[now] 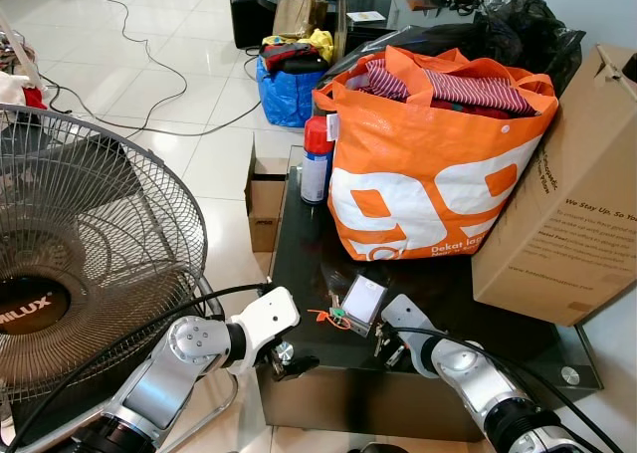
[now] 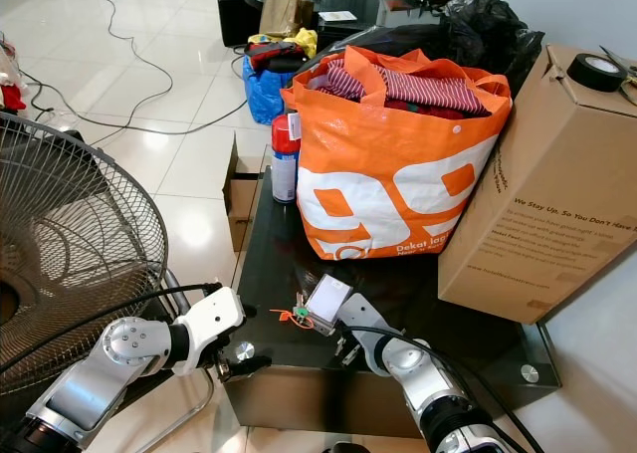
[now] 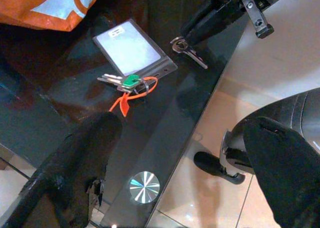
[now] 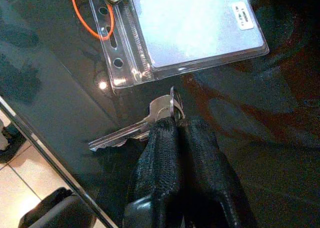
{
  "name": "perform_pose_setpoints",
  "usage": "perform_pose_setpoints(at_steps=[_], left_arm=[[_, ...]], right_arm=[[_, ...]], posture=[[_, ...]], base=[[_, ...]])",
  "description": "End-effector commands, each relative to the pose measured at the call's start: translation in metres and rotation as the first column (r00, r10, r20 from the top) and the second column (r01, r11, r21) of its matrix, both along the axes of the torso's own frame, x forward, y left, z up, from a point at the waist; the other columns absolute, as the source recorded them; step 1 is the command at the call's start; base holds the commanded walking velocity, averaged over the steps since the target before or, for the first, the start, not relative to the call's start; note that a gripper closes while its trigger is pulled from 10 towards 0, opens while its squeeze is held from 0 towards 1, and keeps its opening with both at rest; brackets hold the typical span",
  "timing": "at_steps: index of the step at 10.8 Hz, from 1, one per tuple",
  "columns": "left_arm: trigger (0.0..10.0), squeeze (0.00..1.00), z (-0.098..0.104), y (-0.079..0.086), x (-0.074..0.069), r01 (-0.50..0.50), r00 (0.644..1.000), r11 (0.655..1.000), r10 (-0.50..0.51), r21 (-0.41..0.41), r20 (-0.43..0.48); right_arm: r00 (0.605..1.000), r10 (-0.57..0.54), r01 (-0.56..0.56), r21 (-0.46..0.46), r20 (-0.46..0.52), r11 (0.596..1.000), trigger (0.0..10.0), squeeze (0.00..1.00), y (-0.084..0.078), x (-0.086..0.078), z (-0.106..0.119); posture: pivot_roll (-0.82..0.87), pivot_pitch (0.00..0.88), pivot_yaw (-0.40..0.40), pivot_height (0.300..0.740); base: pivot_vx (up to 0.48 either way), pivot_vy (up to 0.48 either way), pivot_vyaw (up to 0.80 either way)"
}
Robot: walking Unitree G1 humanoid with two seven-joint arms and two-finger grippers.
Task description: Hang keys on a hook
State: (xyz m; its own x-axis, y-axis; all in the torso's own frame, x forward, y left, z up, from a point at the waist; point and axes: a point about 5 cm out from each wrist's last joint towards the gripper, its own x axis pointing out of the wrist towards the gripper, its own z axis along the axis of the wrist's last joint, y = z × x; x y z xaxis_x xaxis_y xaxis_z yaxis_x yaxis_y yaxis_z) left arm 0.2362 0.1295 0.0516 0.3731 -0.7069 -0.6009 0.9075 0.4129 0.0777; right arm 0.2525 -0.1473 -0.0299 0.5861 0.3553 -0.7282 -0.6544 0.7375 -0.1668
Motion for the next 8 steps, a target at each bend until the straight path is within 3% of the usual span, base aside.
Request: perform_pose_setpoints(at_steps=[1, 2, 3, 4, 5, 6, 7, 8], left_arm=[[10.0, 0.00, 0.0000, -0.0015, 0.0006, 0.003, 1.000, 1.000, -0.003, 0.002, 0.004], [10.0, 0.00, -0.0001, -0.0016, 0.0004, 0.003, 1.000, 1.000, -0.003, 0.002, 0.004], [10.0, 0.00, -0.0001, -0.0017, 0.0003, 0.003, 1.000, 1.000, -0.003, 0.002, 0.005], [10.0, 0.00, 0.0000, -0.0017, -0.0004, 0.005, 1.000, 1.000, -0.005, 0.003, 0.005], [10.0, 0.00, -0.0001, -0.0017, -0.0009, 0.006, 1.000, 1.000, -0.006, 0.004, 0.005], [10.0, 0.00, -0.0004, -0.0014, -0.0012, 0.006, 1.000, 1.000, -0.006, 0.005, 0.004], [10.0, 0.00, -0.0005, -0.0013, -0.0012, 0.006, 1.000, 1.000, -0.006, 0.005, 0.003], [10.0, 0.00, -0.0005, -0.0013, -0.0012, 0.005, 1.000, 1.000, -0.005, 0.005, 0.004]], right_arm=[[1.000, -0.013, 0.013, -0.003, -0.029, 1.000, 6.6, 0.00, -0.0056, -0.0068, -0.0052], [0.999, -0.023, 0.023, 0.002, -0.030, 1.000, 10.0, 0.00, -0.0040, -0.0075, -0.0062], [0.999, -0.031, 0.032, 0.007, -0.034, 0.999, 10.0, 1.00, -0.0025, -0.0075, -0.0068], [0.999, -0.028, 0.028, -0.018, -0.021, 0.999, 10.0, 1.00, -0.0010, -0.0070, -0.0073], [0.999, -0.030, 0.030, -0.024, -0.022, 0.999, 10.0, 0.45, -0.0005, -0.0070, -0.0077], [0.999, -0.031, 0.031, -0.029, -0.018, 0.999, 10.0, 0.00, -0.0004, -0.0063, -0.0076], [0.999, -0.036, 0.035, -0.027, -0.017, 0.999, 10.0, 0.00, -0.0006, -0.0059, -0.0075], [0.999, -0.039, 0.038, -0.023, -0.017, 0.999, 9.1, 0.00, -0.0005, -0.0060, -0.0076]], posture=[[-0.13, 0.000, -0.064, 0.740], [-0.13, 0.000, -0.065, 0.740], [-0.12, 0.000, -0.065, 0.740], [-0.12, 0.000, -0.068, 0.740], [-0.12, 0.000, -0.069, 0.740], [-0.12, 0.000, -0.070, 0.740], [-0.12, 0.000, -0.070, 0.740], [-0.12, 0.000, -0.070, 0.740]], base=[[0.000, 0.000, 0.00], [0.000, 0.000, 0.00], [0.000, 0.000, 0.00], [0.000, 0.000, 0.00], [0.000, 0.000, 0.00], [0.000, 0.000, 0.00], [0.000, 0.000, 0.00], [0.000, 0.000, 0.00]])
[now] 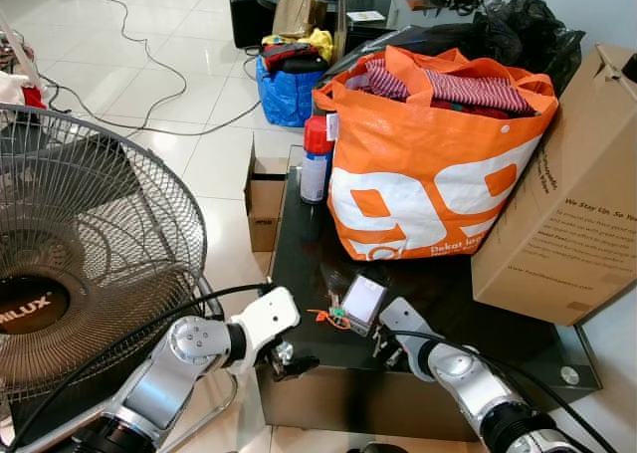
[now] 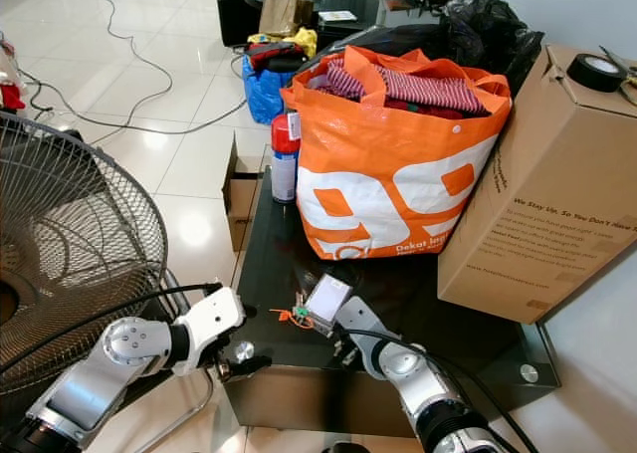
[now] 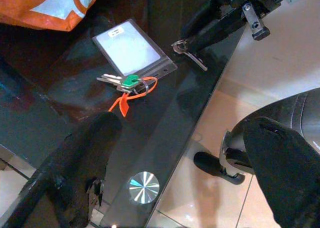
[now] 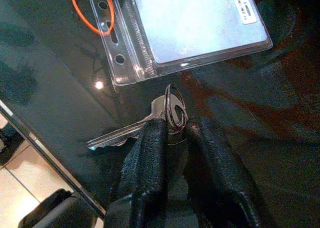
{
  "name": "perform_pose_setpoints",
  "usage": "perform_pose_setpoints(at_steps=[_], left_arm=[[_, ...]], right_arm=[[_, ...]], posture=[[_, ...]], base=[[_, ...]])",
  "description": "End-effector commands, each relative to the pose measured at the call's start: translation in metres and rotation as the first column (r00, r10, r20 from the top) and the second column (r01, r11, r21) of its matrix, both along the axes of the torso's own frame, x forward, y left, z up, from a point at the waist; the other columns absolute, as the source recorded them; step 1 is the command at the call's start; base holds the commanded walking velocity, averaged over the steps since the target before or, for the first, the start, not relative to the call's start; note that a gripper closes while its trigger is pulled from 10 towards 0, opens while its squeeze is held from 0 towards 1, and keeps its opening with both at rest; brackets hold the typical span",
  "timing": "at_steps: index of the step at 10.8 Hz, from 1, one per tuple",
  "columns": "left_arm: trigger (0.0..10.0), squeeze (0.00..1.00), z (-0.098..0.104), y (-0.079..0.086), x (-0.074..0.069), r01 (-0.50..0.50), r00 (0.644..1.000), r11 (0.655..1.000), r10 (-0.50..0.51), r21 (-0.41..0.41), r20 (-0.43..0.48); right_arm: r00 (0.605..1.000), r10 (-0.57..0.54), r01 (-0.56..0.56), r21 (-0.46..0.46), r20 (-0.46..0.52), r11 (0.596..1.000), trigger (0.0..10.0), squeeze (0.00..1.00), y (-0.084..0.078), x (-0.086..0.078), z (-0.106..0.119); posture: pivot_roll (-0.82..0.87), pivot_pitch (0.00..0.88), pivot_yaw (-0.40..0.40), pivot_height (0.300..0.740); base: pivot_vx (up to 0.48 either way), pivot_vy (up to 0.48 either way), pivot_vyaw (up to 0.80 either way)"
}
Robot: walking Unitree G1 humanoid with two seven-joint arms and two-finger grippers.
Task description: Hang keys on a hook
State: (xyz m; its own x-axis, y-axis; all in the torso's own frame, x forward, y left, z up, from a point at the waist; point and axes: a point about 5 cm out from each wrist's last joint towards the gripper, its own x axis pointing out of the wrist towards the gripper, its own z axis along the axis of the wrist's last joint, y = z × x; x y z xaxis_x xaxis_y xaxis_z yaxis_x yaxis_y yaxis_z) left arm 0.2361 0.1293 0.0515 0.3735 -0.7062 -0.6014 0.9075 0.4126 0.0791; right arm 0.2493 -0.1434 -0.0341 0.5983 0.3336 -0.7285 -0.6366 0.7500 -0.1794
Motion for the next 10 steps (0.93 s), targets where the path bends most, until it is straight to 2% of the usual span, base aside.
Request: perform_pose_setpoints(at_steps=[1, 2, 6, 7, 8, 9, 10], left_arm=[[10.0, 0.00, 0.000, -0.001, -0.001, 0.004, 1.000, 1.000, -0.004, 0.004, 0.004], [10.0, 0.00, 0.000, -0.002, -0.001, 0.004, 1.000, 1.000, -0.004, 0.004, 0.004], [10.0, 0.00, 0.000, -0.002, 0.001, 0.002, 1.000, 1.000, -0.002, 0.003, 0.005], [10.0, 0.00, 0.000, -0.002, 0.001, -0.001, 1.000, 1.000, 0.001, 0.003, 0.007], [10.0, 0.00, 0.001, -0.001, 0.003, -0.018, 1.000, 1.000, 0.018, -0.006, 0.022], [10.0, 0.00, 0.007, -0.001, 0.008, -0.063, 0.997, 0.997, 0.065, -0.048, 0.044], [10.0, 0.00, 0.012, -0.001, 0.012, -0.103, 0.992, 0.990, 0.109, -0.091, 0.059]], right_arm=[[1.000, -0.017, 0.017, -0.006, -0.024, 1.000, 4.7, 0.00, -0.004, -0.003, -0.003], [1.000, -0.019, 0.019, 0.004, -0.025, 1.000, 0.0, 0.00, -0.004, -0.003, -0.003], [0.999, -0.037, 0.037, 0.002, -0.017, 0.999, 0.0, 0.00, -0.008, -0.001, -0.002], [0.998, -0.063, 0.064, 0.031, -0.021, 0.998, 0.0, 0.00, -0.010, 0.000, -0.001], [0.993, -0.119, 0.119, 0.079, 0.000, 0.990, 0.0, 0.00, -0.013, 0.003, 0.003], [0.978, -0.208, 0.197, 0.213, 0.032, 0.957, 0.0, 0.00, -0.016, 0.007, 0.013], [0.956, -0.289, 0.255, 0.350, 0.050, 0.902, 0.0, 0.00, -0.018, 0.009, 0.023]], posture=[[-0.12, 0.000, -0.070, 0.740], [-0.12, 0.000, -0.070, 0.740], [-0.12, 0.000, -0.070, 0.740], [-0.12, 0.000, -0.070, 0.740], [-0.12, 0.000, -0.070, 0.740], [-0.11, 0.000, -0.067, 0.740], [-0.11, 0.000, -0.060, 0.740]], base=[[0.000, 0.000, 0.00], [0.000, 0.000, 0.00], [0.000, 0.000, 0.00], [0.000, 0.000, 0.00], [0.000, 0.000, 0.00], [0.000, 0.000, 0.00], [0.000, 0.000, 0.00]])
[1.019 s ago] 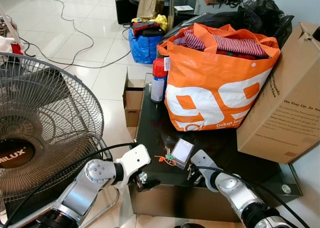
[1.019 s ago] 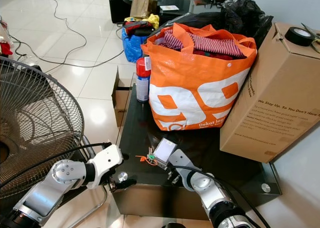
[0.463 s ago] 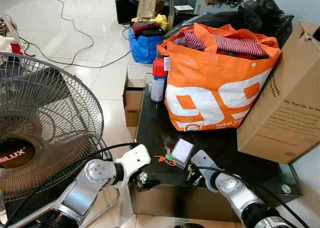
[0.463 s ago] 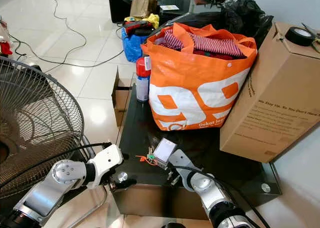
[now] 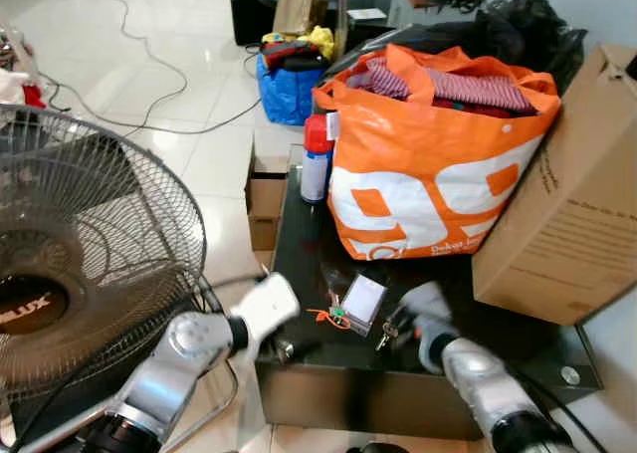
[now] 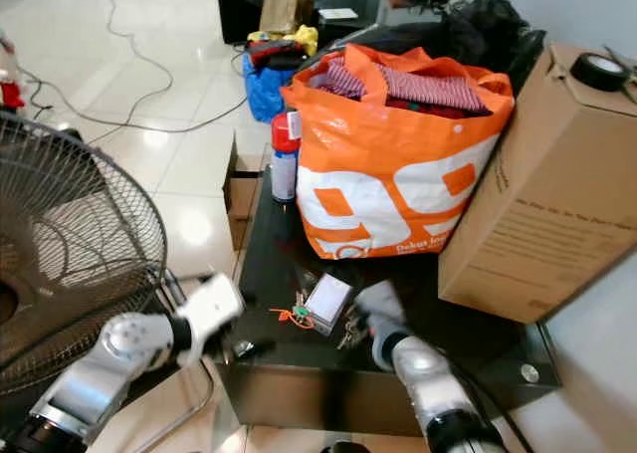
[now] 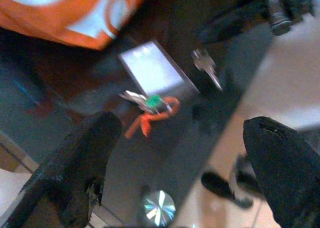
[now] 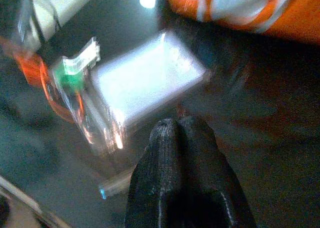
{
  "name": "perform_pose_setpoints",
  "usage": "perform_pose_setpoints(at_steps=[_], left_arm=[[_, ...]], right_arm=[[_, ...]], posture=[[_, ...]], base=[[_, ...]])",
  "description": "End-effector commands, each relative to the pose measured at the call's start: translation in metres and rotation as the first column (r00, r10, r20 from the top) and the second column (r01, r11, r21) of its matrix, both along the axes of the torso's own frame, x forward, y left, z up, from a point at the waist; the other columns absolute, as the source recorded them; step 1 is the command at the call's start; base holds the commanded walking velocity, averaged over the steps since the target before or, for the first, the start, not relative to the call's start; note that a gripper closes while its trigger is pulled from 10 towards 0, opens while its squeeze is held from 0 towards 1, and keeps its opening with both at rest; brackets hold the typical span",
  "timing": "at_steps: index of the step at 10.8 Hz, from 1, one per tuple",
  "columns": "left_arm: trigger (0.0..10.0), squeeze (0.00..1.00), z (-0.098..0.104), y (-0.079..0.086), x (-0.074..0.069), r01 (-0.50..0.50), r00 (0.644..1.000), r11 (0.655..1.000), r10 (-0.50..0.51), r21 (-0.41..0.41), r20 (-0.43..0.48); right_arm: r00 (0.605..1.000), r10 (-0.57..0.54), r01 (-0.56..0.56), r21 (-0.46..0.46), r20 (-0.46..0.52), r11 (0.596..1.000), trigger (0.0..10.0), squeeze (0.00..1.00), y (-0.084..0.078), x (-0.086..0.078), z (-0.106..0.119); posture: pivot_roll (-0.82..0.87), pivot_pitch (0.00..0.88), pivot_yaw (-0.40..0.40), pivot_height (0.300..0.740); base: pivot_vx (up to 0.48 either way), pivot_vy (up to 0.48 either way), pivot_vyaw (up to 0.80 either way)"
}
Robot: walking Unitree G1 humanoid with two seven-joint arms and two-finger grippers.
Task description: Hang keys on a hook
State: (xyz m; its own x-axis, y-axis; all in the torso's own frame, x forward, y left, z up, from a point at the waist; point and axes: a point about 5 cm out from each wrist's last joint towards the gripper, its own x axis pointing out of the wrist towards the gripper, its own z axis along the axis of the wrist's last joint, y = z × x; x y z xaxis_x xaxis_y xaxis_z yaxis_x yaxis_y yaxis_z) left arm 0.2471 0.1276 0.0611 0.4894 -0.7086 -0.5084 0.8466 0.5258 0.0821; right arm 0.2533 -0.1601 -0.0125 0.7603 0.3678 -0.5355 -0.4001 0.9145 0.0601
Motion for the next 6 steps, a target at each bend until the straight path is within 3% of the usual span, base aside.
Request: perform_pose_setpoints(at_steps=[1, 2, 3, 4, 5, 6], left_arm=[[10.0, 0.00, 0.011, 0.001, 0.009, -0.076, 0.996, 0.995, 0.079, -0.064, 0.048], [10.0, 0.00, 0.017, 0.002, 0.014, -0.128, 0.988, 0.987, 0.135, -0.096, 0.075], [10.0, 0.00, 0.019, 0.005, 0.019, -0.153, 0.982, 0.983, 0.162, -0.100, 0.094], [10.0, 0.00, 0.016, 0.004, 0.017, -0.122, 0.987, 0.990, 0.128, -0.071, 0.094], [10.0, 0.00, 0.012, 0.002, 0.016, -0.084, 0.992, 0.996, 0.086, -0.026, 0.094], [10.0, 0.00, 0.007, 0.003, 0.013, -0.030, 0.998, 0.999, 0.028, 0.030, 0.064]], right_arm=[[0.996, -0.064, 0.059, 0.087, 0.061, 0.995, 0.0, 0.00, -0.011, -0.003, 0.012], [0.991, -0.095, 0.082, 0.137, 0.094, 0.987, 0.0, 0.00, -0.016, -0.009, 0.020], [0.987, -0.081, 0.065, 0.118, 0.136, 0.991, 0.0, 0.00, -0.016, -0.013, 0.024], [0.989, -0.040, 0.034, 0.047, 0.145, 0.998, 4.2, 0.00, -0.013, -0.013, 0.023], [0.990, 0.055, -0.048, -0.055, 0.132, 0.997, 10.0, 0.00, -0.005, -0.013, 0.019], [0.984, 0.163, -0.153, -0.129, 0.075, 0.980, 10.0, 1.00, 0.006, -0.008, 0.015]], posture=[[-0.11, 0.000, -0.044, 0.740], [-0.11, 0.000, -0.035, 0.740], [-0.11, 0.000, -0.013, 0.740], [-0.11, 0.000, -0.013, 0.740], [-0.10, 0.000, -0.022, 0.740], [-0.12, 0.000, -0.011, 0.740]], base=[[0.000, 0.000, 0.00], [0.000, 0.000, 0.00], [0.000, 0.000, 0.00], [0.000, 0.000, 0.00], [0.000, 0.000, 0.00], [0.000, 0.000, 0.00]])
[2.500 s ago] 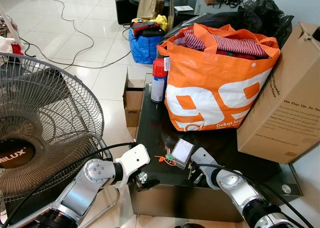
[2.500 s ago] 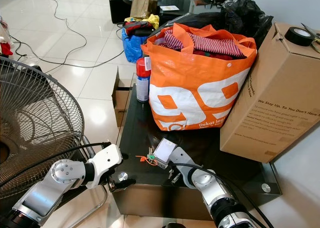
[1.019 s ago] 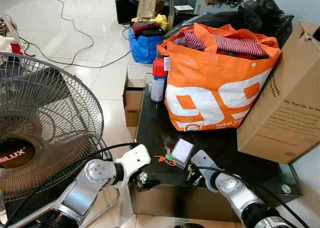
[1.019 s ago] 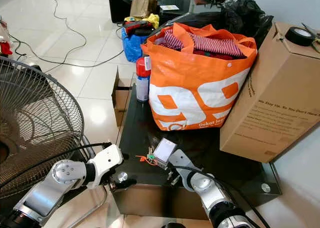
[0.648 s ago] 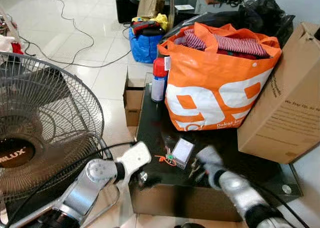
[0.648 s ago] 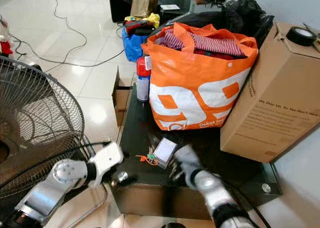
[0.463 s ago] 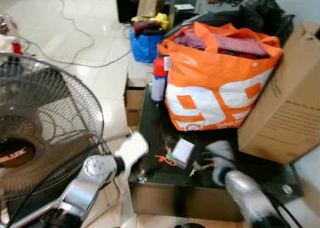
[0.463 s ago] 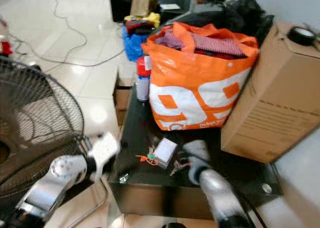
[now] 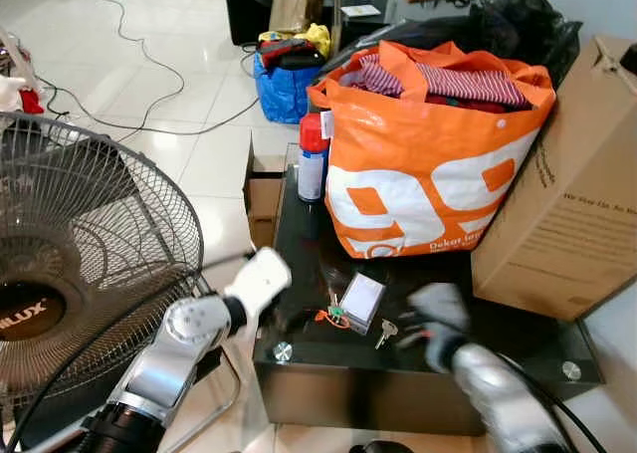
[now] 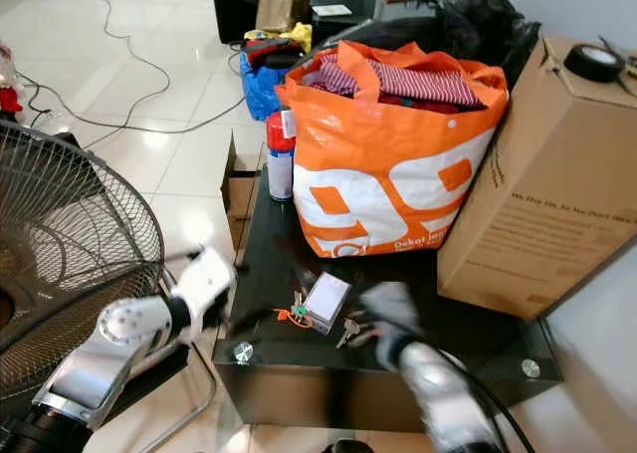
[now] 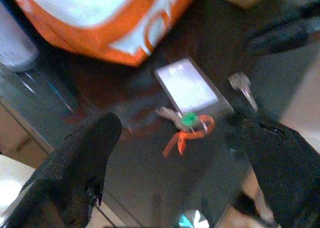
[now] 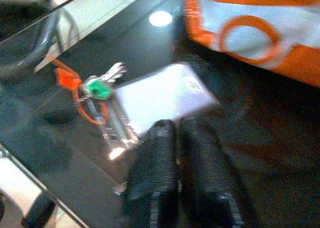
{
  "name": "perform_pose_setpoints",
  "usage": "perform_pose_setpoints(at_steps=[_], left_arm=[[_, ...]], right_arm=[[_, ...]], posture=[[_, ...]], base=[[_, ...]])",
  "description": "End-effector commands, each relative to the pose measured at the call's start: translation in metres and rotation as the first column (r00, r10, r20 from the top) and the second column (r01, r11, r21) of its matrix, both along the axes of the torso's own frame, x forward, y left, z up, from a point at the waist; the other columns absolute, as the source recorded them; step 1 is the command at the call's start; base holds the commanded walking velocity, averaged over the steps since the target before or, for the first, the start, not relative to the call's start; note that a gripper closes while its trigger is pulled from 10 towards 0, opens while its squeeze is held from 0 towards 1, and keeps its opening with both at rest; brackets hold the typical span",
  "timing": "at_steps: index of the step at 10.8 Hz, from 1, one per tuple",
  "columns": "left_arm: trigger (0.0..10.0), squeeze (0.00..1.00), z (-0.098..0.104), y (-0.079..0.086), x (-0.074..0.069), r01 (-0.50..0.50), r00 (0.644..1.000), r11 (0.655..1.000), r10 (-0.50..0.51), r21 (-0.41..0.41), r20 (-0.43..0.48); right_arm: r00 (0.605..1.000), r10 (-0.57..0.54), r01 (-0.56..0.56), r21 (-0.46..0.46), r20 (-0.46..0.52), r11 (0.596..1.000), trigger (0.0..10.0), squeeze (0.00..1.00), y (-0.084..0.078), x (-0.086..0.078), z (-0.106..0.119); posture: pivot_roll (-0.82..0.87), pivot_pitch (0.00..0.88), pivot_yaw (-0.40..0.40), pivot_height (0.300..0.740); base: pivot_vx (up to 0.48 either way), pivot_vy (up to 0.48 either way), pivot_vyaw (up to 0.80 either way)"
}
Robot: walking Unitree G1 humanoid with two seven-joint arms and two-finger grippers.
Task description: Hang keys on a hook
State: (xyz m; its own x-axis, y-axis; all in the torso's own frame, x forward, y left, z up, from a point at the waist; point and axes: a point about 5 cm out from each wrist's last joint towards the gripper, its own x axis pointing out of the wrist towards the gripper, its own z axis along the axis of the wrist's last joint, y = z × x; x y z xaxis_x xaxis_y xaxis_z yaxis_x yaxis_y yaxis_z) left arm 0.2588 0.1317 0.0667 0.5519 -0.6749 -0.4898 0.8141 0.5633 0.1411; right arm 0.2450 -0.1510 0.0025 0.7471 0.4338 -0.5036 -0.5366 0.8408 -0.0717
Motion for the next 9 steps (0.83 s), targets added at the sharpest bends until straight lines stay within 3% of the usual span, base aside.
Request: perform_pose_setpoints(at_steps=[1, 5, 8, 9], left_arm=[[10.0, 0.00, -0.003, -0.003, 0.000, 0.046, 0.999, 0.999, -0.046, 0.027, -0.021], [10.0, 0.00, -0.011, -0.007, -0.003, 0.143, 0.988, 0.986, -0.138, 0.082, -0.064], [10.0, 0.00, -0.014, -0.006, -0.010, 0.156, 0.985, 0.984, -0.150, 0.083, -0.081], [10.0, 0.00, -0.014, -0.005, -0.012, 0.154, 0.986, 0.985, -0.147, 0.080, -0.084]], right_arm=[[0.999, 0.042, -0.044, -0.071, -0.023, 0.997, 10.0, 1.00, 0.000, 0.003, -0.004], [0.985, 0.151, -0.164, -0.205, -0.078, 0.965, 10.0, 1.00, 0.020, 0.014, -0.016], [0.986, 0.140, -0.160, -0.260, -0.096, 0.952, 10.0, 1.00, 0.016, 0.018, -0.021], [0.986, 0.132, -0.157, -0.289, -0.105, 0.944, 10.0, 0.00, 0.013, 0.019, -0.023]], posture=[[-0.13, 0.000, -0.011, 0.740], [-0.15, 0.000, -0.027, 0.740], [-0.14, 0.000, -0.049, 0.740], [-0.13, 0.000, -0.060, 0.740]], base=[[0.000, 0.000, 0.00], [0.000, 0.000, 0.00], [0.000, 0.000, 0.00], [0.000, 0.000, 0.00]])
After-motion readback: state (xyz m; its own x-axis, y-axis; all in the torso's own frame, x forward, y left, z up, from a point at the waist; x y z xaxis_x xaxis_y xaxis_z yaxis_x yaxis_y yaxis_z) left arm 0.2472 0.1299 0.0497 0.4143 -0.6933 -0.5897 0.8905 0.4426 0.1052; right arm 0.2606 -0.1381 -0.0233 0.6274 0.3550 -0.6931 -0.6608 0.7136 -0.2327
